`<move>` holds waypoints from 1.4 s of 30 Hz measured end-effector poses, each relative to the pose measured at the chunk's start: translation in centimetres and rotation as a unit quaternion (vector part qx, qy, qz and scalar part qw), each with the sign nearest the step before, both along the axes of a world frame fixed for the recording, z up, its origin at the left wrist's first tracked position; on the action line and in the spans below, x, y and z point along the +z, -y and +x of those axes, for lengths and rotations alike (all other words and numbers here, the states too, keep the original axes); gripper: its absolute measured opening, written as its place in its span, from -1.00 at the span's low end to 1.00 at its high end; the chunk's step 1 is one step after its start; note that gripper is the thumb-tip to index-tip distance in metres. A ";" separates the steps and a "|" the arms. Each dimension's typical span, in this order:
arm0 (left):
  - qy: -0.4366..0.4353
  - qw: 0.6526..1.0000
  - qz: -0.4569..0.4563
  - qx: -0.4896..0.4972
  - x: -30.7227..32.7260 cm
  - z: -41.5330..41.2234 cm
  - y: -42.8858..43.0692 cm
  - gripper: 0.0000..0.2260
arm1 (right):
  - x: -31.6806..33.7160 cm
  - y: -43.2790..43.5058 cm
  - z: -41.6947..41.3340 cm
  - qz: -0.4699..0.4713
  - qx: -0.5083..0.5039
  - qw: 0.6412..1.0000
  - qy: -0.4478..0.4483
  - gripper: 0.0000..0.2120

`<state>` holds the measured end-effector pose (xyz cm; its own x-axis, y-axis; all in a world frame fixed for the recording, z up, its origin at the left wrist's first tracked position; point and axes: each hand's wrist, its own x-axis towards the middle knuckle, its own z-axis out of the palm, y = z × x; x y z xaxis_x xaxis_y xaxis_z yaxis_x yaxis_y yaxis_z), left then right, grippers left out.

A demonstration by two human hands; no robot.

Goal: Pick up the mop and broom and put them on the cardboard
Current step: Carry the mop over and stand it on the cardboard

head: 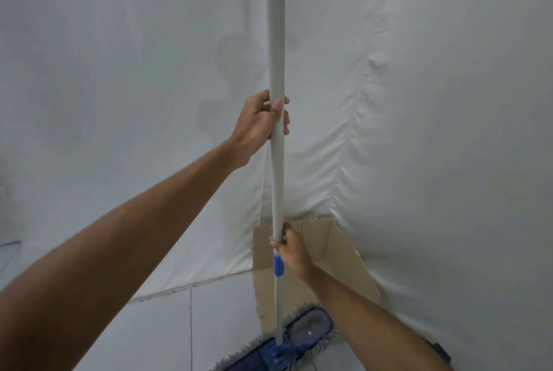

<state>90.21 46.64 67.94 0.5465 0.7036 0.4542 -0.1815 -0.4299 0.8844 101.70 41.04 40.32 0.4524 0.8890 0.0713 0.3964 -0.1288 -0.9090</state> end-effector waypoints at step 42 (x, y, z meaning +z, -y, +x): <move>-0.203 0.969 -0.130 0.057 -24.4 46.9 -46.6 -0.81 | -20.4 -45.4 44.1 -0.197 0.021 0.978 -0.069 -0.78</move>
